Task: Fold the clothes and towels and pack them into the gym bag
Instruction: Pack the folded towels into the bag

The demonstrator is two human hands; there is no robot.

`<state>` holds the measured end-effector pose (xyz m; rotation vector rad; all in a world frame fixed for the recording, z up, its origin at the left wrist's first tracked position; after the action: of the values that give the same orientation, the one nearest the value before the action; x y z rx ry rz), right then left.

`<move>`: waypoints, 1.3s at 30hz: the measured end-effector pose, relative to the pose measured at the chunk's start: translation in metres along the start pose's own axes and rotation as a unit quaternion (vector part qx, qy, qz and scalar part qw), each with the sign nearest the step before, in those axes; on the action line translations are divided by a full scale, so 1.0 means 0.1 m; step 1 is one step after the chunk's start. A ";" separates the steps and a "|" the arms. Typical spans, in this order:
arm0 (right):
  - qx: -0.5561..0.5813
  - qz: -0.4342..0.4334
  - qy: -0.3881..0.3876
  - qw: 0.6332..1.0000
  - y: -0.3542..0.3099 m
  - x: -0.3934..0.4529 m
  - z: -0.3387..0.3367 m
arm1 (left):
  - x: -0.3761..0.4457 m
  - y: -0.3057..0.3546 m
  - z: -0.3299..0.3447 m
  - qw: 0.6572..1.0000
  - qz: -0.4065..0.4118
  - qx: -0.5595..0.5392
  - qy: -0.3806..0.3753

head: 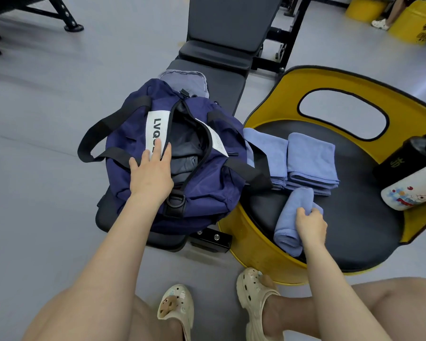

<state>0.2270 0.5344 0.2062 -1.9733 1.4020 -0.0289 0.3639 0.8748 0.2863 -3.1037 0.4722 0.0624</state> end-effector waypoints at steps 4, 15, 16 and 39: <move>-0.053 -0.020 0.019 0.998 0.01 0.01 0.07 | 0.00 0.00 -0.01 1.000 0.000 -0.002 -0.003; 0.036 -0.018 0.068 0.997 0.02 -0.14 0.14 | -0.01 0.00 0.00 1.000 0.000 -0.004 0.002; 0.071 -0.047 0.054 0.995 0.02 -0.15 0.16 | 0.00 0.00 0.00 1.000 0.000 -0.006 0.002; 0.077 -0.005 -0.113 0.991 -0.16 -0.15 0.18 | 0.03 -0.15 -0.24 0.978 -0.077 -0.185 0.052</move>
<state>0.2417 0.5590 0.2069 -1.7956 1.2065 0.0788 0.3721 0.8876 0.3100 -3.5132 0.2412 -0.0160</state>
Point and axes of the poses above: each hand's wrist, its own x-axis towards the middle knuckle, its own z-axis out of the palm, y = z × x, the point moved 4 cm from there along x, towards the middle knuckle, and after that the axes turned 8 degrees about z, right-handed, at the moved point
